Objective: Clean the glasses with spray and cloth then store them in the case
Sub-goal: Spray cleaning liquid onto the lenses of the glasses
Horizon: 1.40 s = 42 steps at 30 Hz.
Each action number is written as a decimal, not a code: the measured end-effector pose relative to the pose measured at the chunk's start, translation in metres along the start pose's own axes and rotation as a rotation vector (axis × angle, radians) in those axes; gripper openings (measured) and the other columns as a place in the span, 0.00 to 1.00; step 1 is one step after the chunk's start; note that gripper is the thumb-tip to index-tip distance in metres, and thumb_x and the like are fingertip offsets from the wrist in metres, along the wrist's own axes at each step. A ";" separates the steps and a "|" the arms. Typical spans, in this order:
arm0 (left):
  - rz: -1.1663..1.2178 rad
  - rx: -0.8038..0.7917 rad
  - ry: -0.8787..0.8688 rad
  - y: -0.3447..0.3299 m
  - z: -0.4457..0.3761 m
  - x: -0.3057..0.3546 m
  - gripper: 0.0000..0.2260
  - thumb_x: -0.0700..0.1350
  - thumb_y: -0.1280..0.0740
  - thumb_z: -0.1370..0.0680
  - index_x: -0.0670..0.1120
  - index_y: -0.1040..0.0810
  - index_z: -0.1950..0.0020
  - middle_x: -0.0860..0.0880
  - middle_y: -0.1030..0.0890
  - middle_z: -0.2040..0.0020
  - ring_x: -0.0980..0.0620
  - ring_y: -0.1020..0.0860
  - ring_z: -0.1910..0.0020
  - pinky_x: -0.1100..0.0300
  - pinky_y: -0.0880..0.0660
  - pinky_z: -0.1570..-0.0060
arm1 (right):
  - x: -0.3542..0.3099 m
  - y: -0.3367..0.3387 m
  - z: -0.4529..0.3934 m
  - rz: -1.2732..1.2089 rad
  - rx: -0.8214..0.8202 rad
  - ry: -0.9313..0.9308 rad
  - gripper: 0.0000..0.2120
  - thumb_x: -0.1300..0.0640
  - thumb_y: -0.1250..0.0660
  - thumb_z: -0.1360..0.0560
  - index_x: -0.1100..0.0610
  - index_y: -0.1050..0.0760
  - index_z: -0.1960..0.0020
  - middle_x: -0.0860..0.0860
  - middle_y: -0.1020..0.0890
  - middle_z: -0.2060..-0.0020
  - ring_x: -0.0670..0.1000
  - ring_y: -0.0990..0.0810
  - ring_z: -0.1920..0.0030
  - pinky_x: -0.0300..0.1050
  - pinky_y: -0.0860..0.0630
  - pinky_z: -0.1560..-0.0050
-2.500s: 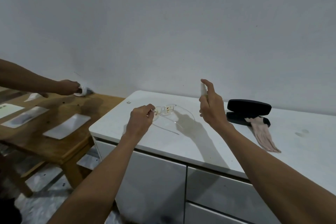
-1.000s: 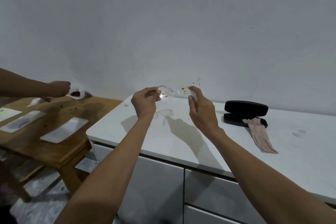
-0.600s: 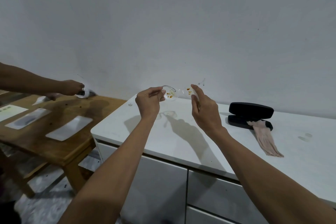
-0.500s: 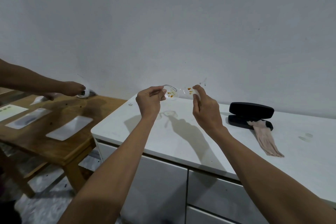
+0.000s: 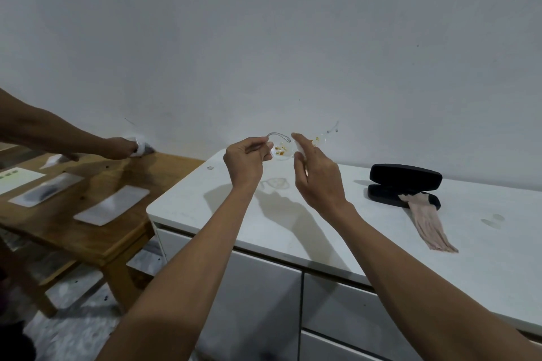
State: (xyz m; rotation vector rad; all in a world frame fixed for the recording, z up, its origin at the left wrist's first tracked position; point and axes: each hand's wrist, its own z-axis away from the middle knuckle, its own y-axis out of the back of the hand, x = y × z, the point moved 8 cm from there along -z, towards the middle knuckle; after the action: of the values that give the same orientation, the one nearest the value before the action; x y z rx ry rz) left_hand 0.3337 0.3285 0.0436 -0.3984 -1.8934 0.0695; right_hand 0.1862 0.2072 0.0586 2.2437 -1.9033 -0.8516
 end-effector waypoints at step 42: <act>0.061 -0.060 0.022 0.016 -0.013 0.021 0.08 0.31 0.25 0.28 0.32 0.16 0.50 0.51 0.14 0.65 0.49 0.17 0.66 0.57 0.16 0.58 | 0.040 -0.028 0.010 -1.462 -0.040 -1.142 0.09 0.53 0.40 0.18 0.45 0.22 0.49 0.47 0.31 0.71 0.45 0.42 0.81 0.34 0.47 0.82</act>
State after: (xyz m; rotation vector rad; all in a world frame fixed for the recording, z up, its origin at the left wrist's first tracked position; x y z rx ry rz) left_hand 0.3433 0.3482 0.0630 -0.4956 -1.8656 0.0487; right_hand 0.2093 0.1787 0.0248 3.1445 0.3389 -2.5514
